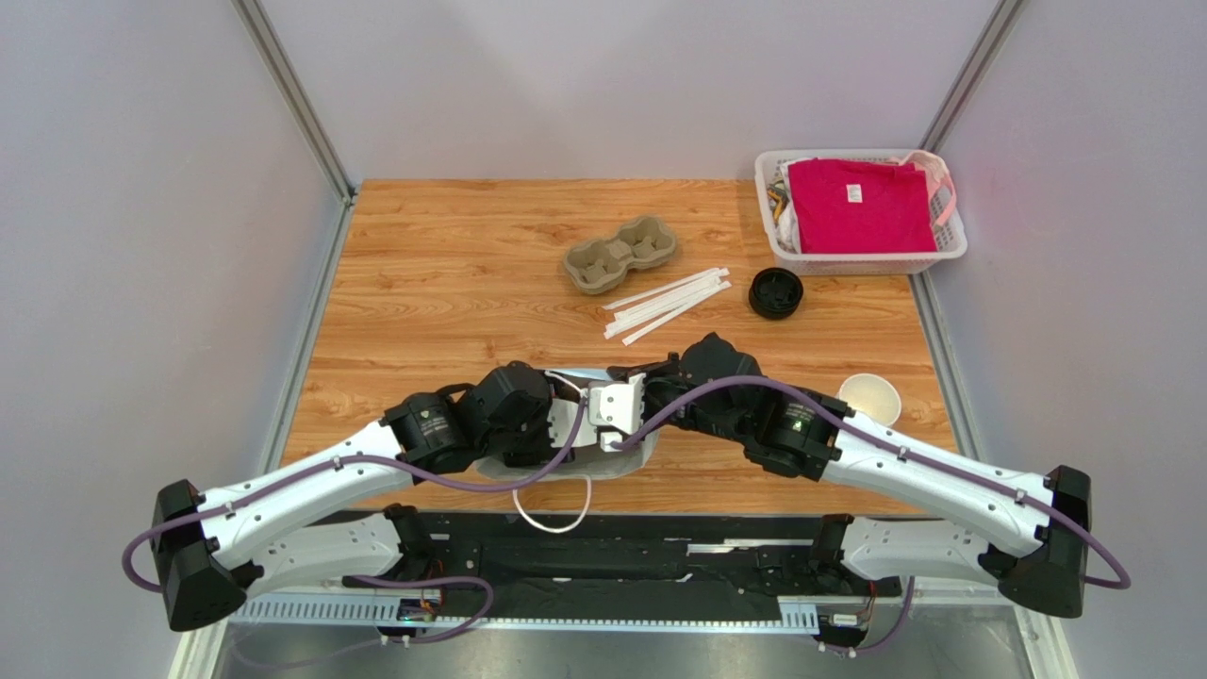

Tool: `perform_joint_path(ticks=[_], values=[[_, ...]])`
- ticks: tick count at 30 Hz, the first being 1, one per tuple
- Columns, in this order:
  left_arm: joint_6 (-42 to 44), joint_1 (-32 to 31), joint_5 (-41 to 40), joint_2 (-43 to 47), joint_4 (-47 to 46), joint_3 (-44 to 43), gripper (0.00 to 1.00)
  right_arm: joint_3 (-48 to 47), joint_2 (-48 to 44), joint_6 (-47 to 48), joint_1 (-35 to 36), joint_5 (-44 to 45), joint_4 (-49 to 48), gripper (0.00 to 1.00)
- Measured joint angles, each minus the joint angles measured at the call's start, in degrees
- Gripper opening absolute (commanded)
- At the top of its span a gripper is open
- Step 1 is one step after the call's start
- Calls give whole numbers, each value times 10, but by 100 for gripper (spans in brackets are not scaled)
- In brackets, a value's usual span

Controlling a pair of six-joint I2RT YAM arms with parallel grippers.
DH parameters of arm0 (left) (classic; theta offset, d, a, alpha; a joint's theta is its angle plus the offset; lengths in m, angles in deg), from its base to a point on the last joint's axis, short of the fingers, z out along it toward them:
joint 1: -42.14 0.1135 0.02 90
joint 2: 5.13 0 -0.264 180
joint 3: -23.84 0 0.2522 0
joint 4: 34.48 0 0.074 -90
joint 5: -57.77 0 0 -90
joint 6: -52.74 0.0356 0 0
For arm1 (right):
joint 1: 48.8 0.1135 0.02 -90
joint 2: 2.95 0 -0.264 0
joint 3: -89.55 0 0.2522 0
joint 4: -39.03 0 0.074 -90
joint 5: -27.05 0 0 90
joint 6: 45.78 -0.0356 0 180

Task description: Pack the takeout coffee

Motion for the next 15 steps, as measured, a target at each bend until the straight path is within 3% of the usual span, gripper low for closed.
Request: perform_joint_path(ticks=[15], values=[[36,-21,-20,14,3,-64,0,-12,6,-1,-13,-7,9,0]])
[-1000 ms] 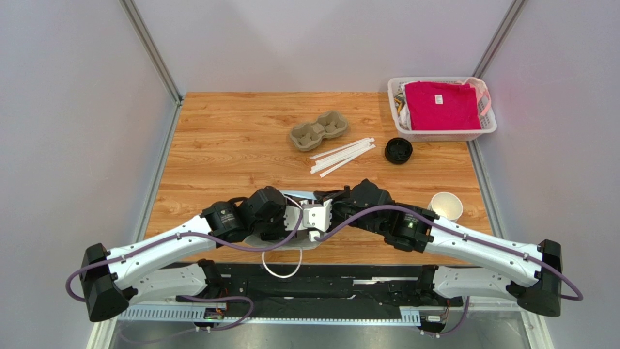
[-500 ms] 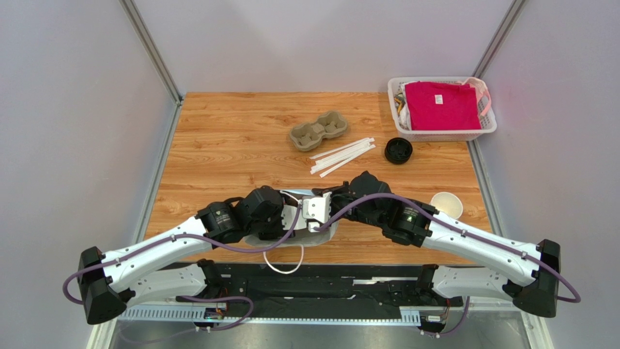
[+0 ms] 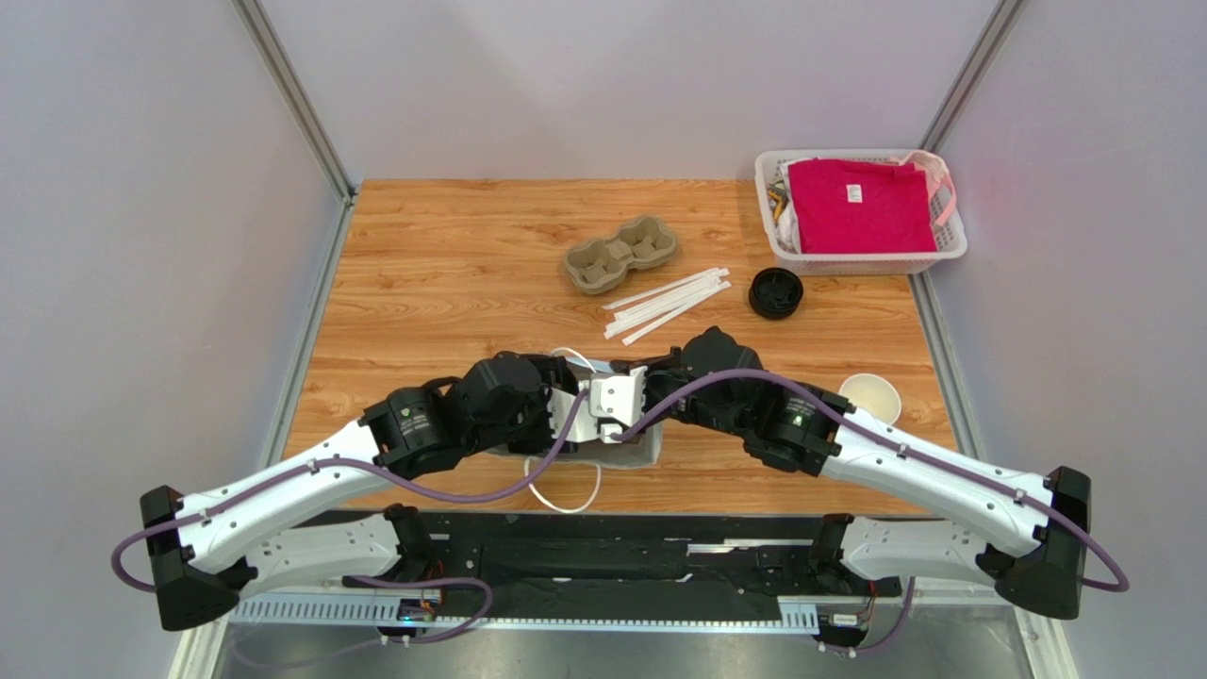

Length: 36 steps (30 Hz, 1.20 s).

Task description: Pack the takeout coffee

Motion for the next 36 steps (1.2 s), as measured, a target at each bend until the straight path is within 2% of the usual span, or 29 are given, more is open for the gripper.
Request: perform_joint_path(ticks=[7,16,29,36], values=[[-1,-3,36,4,39,-30,0,0,3,23,0,1,-2,0],[-7,-3,66,-24,87,-26,0,0,4,38,0,2,3,0],[14,-2,0,-93,-17,31,0,-23,23,7,-37,-43,53,0],[25,-3,-11,-72,-27,37,0,-45,35,-8,-54,-70,78,0]])
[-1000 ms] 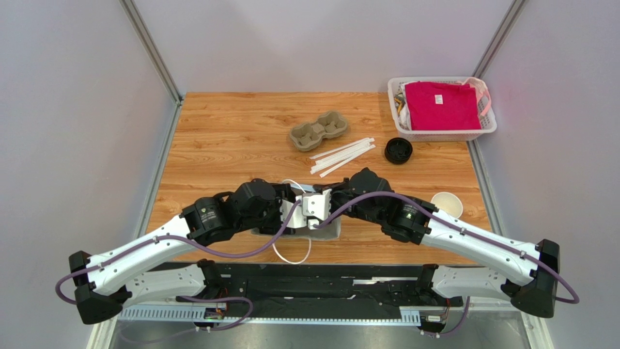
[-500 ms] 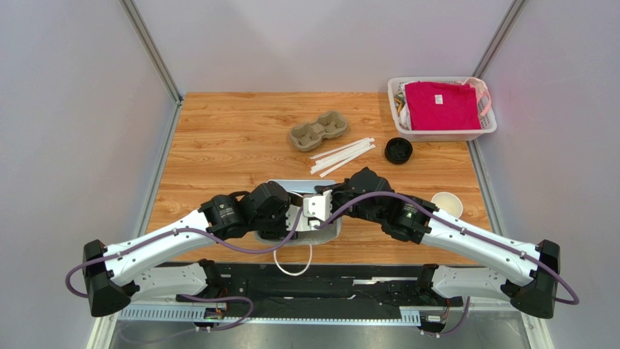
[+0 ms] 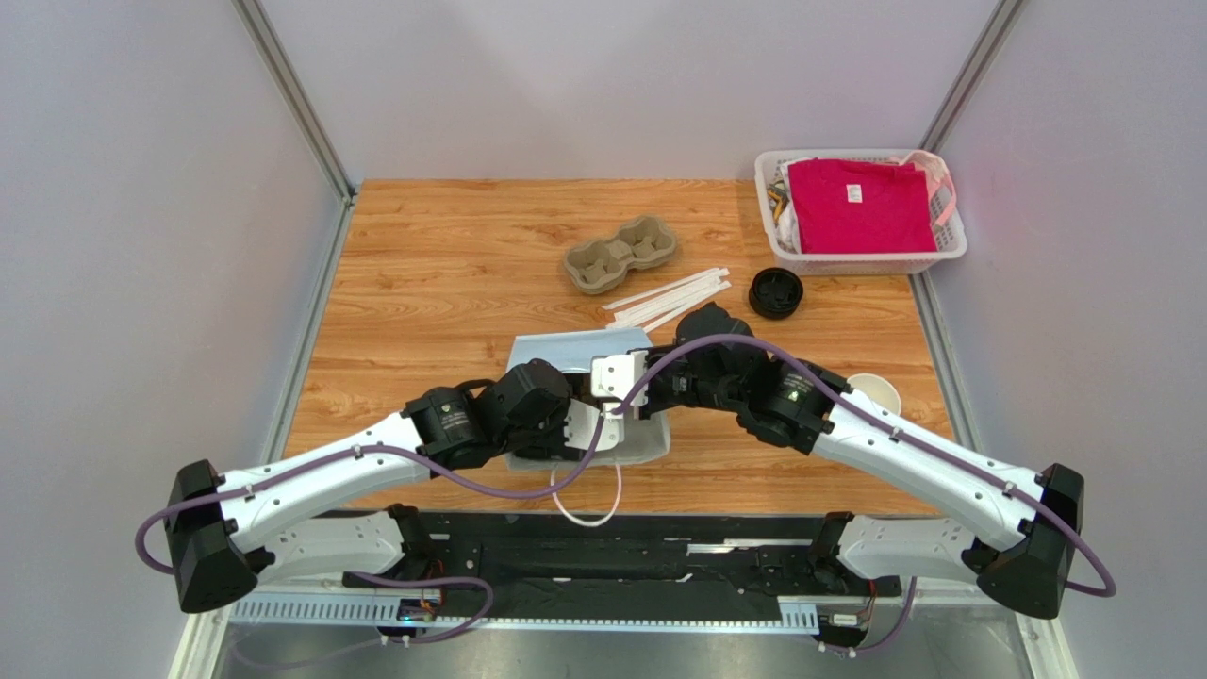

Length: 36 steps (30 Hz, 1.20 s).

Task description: Pack the takeout coffee

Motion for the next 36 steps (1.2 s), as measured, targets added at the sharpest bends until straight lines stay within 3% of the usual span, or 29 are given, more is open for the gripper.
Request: perform_joint_path(ticks=[22,36], values=[[23,0,-35,26,0,-14,0,-42,14,-25,-21,-44,45,0],[21,32,-7,-35,-6,-14,0,-43,18,-26,-37,-63,48,0]])
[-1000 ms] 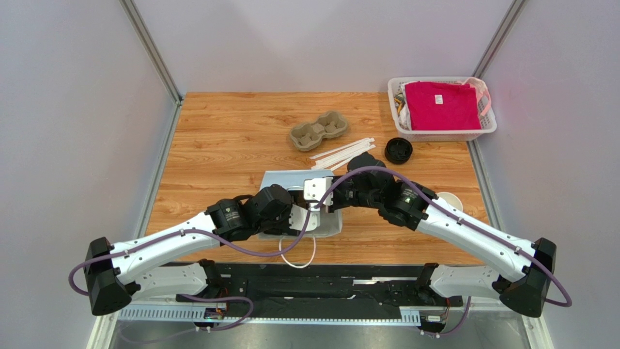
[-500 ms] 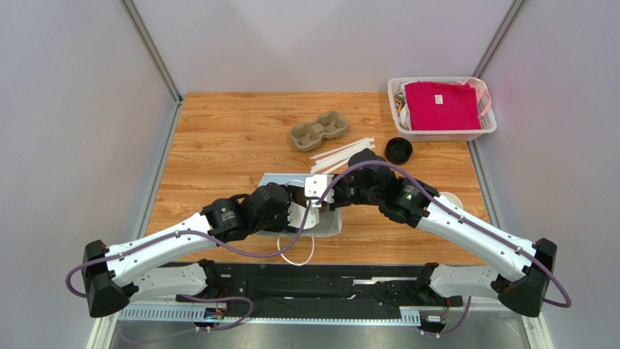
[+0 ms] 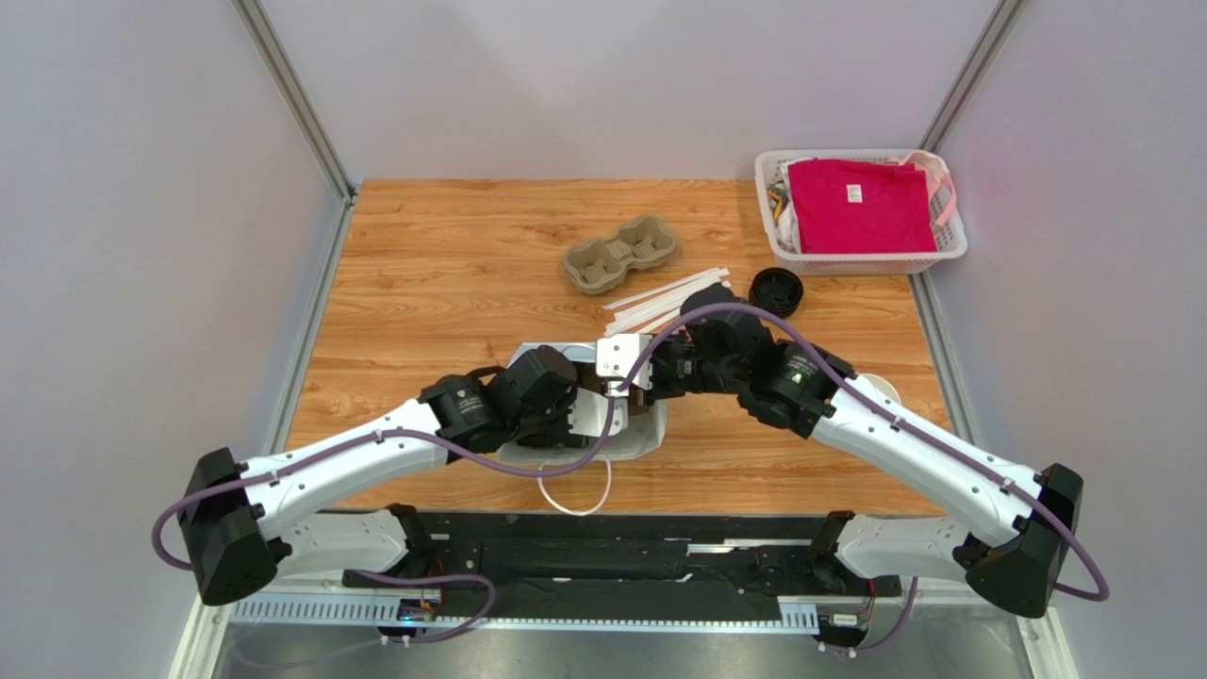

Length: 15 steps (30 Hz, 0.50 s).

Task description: Pack the takeout coffee

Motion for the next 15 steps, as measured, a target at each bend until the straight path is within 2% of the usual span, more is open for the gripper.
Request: perform_joint_path(ticks=[8,15], values=[[0,33,26,-42,7,-22,0,-34,29,4,-37,-42,23,0],[2,77,73,-95,36,-75,0,-114,100,15,-93,-109,78,0]])
